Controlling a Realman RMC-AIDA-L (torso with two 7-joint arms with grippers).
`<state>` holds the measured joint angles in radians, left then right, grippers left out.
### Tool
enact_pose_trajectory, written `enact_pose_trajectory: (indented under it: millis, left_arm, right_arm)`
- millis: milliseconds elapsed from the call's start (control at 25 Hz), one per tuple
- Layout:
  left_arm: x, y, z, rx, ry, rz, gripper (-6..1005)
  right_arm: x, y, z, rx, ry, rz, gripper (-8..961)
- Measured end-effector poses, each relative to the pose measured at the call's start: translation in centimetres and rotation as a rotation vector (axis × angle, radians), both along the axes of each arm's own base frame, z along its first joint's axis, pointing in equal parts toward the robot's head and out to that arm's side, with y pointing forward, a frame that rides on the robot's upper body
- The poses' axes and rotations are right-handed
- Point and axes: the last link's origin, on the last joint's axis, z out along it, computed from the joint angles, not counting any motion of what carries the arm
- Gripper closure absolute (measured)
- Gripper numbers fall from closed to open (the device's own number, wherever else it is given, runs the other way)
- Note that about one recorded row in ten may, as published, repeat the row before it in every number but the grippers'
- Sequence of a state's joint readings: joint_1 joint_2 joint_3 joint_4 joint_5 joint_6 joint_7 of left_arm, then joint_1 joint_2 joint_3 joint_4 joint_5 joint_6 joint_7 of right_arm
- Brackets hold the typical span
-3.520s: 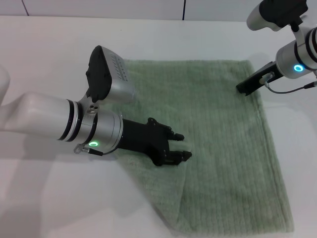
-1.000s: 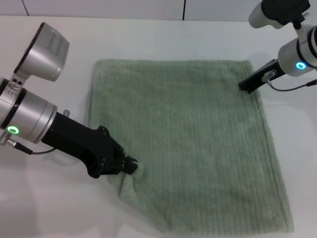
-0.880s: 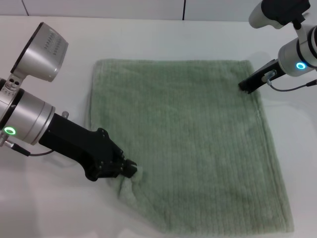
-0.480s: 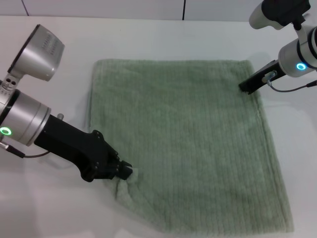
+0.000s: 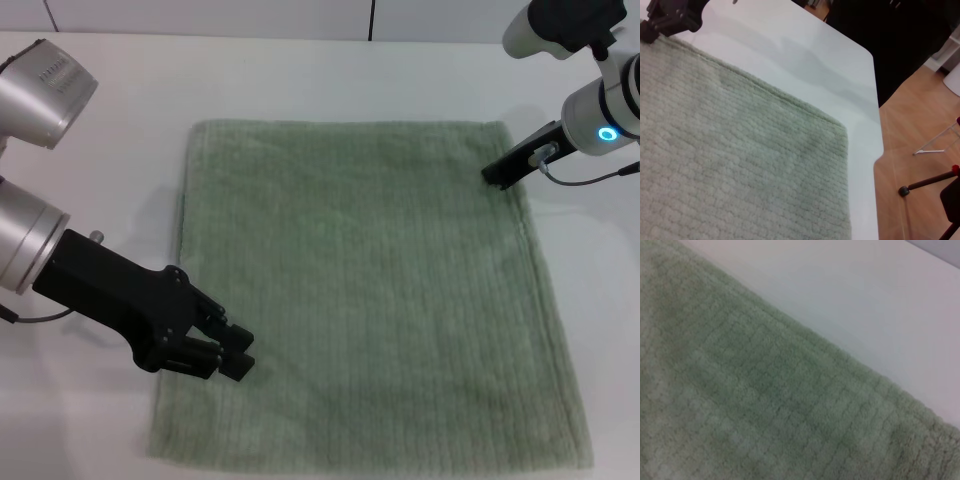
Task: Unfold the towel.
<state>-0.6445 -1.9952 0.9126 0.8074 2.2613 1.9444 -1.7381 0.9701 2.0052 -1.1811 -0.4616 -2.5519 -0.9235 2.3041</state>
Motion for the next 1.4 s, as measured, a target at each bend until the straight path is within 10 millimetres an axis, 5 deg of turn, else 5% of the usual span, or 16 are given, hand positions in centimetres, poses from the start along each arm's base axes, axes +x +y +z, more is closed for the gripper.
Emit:
enact_pose_trajectory:
  millis: [240,440,680,960,1400]
  left_arm:
    - [0.2,0.9,0.4,0.082,-0.024,0.008,716]
    - [1.0,2.7,1.6,0.309,-0.222,0.010,715]
    - [0.7,4.0,1.7,0.557,-0.473,0.053,707]
    - [-2.7,4.9,2.6,1.012,-0.755,0.279,688]
    - [-6.6,6.4,1.7,1.326,-0.623,0.456,658]
  right_arm:
    - [-0.1,0.0,-0.1,-0.001,0.001,0.001,927]
    - [-0.7,0.2,0.1,-0.003,0.003,0.018,921]
    - [-4.6,0.9,1.1,0.007,0.035,0.117,914]
    - [-9.4,1.7,1.5,0.261,0.112,0.393,905]
    - [-9.7,-2.3,-1.1,0.628,0.170,0.719,892]
